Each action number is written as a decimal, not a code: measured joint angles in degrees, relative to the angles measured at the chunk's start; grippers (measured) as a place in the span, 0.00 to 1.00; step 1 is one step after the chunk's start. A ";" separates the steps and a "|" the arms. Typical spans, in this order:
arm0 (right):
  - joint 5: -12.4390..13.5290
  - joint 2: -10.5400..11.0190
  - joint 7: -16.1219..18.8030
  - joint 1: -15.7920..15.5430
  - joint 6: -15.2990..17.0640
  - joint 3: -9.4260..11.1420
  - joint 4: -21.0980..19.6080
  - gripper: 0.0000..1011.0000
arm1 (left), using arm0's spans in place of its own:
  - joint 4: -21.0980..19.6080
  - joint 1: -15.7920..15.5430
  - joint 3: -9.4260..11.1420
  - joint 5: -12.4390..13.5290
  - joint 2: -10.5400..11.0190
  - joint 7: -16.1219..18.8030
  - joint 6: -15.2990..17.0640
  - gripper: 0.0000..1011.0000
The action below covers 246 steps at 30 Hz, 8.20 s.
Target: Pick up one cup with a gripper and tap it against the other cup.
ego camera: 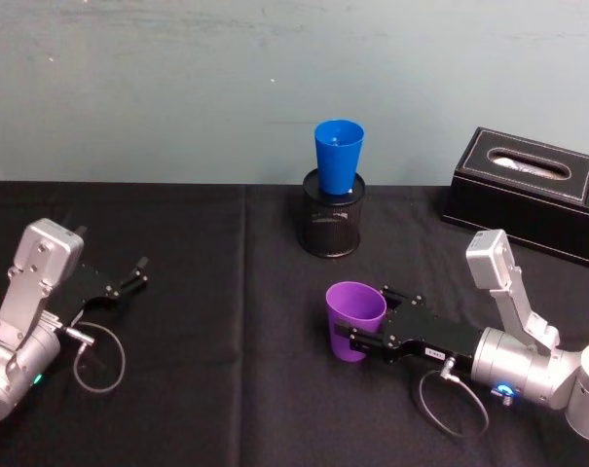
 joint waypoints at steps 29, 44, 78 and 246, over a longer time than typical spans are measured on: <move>4.14 4.14 1.52 3.50 8.94 0.66 -11.80 0.72 | 0.00 0.00 0.00 0.00 0.00 0.00 0.00 1.00; 5.01 6.02 1.03 7.86 13.14 -1.34 -14.29 0.72 | 0.00 0.00 0.00 0.00 0.00 0.00 0.00 1.00; 4.79 6.21 0.93 8.07 13.37 -1.65 -14.43 0.72 | 0.00 0.00 0.00 0.00 0.00 0.00 0.00 1.00; -3.18 -12.49 -3.42 25.29 5.97 -0.32 22.20 0.72 | 0.00 0.00 0.00 0.00 0.00 0.00 0.00 1.00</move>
